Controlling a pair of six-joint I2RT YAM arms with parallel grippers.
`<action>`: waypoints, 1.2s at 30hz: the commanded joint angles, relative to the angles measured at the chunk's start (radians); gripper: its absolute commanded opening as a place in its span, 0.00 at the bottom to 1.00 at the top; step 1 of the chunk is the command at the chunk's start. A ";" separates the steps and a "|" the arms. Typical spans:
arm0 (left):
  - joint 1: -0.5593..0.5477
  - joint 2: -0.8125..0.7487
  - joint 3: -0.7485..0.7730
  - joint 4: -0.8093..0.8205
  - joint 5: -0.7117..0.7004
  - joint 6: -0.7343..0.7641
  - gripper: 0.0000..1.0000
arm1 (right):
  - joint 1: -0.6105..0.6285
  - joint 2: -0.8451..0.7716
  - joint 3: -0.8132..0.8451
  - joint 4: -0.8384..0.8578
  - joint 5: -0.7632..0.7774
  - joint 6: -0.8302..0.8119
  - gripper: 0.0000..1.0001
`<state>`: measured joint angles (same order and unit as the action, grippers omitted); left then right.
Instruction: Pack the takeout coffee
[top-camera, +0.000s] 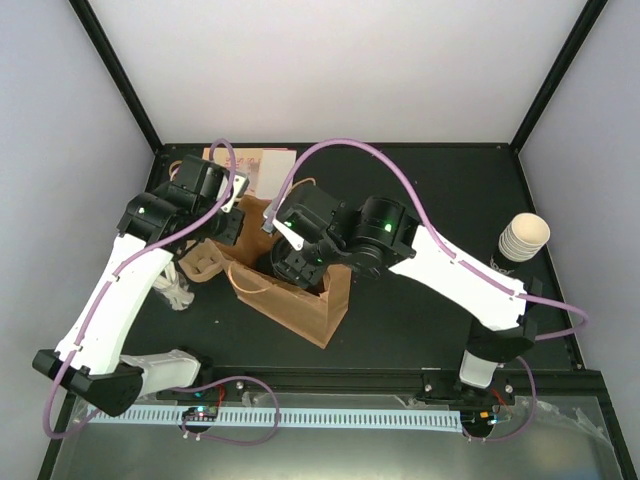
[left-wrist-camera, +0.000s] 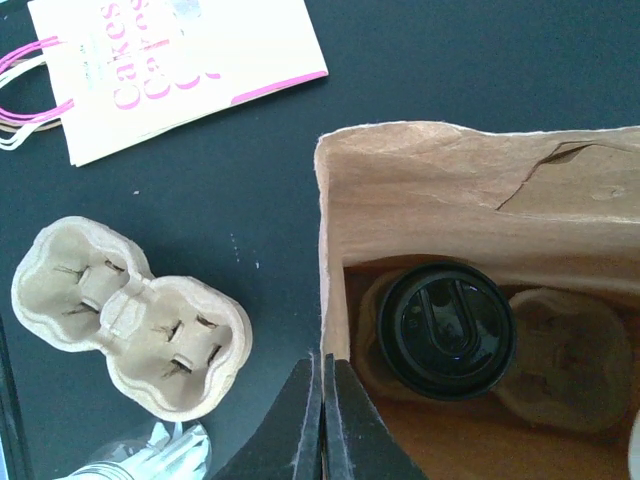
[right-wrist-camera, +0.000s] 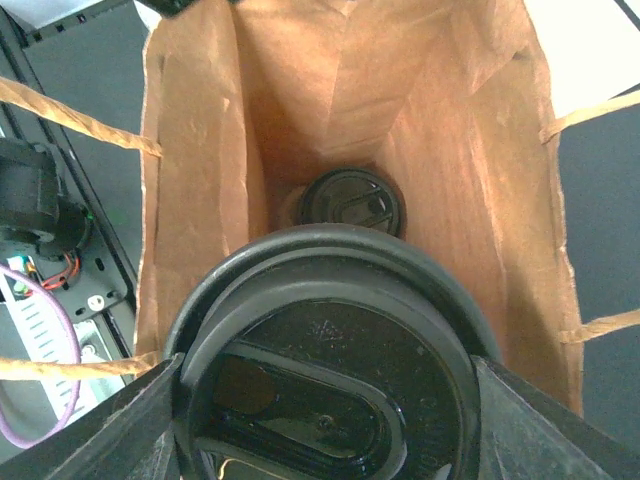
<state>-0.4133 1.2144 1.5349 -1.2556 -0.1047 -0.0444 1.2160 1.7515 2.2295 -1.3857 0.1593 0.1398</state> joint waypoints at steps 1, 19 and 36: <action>0.005 -0.024 0.038 -0.020 -0.003 -0.008 0.02 | 0.005 -0.002 -0.050 0.045 0.026 0.022 0.56; 0.005 -0.039 0.042 -0.022 0.047 -0.006 0.01 | 0.005 -0.115 -0.289 0.005 0.007 0.083 0.56; 0.004 -0.078 0.032 -0.020 0.193 -0.026 0.02 | 0.004 -0.143 -0.358 -0.088 -0.003 0.081 0.57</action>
<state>-0.4133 1.1770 1.5360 -1.2709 0.0261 -0.0490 1.2160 1.6028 1.8721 -1.4311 0.1566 0.2195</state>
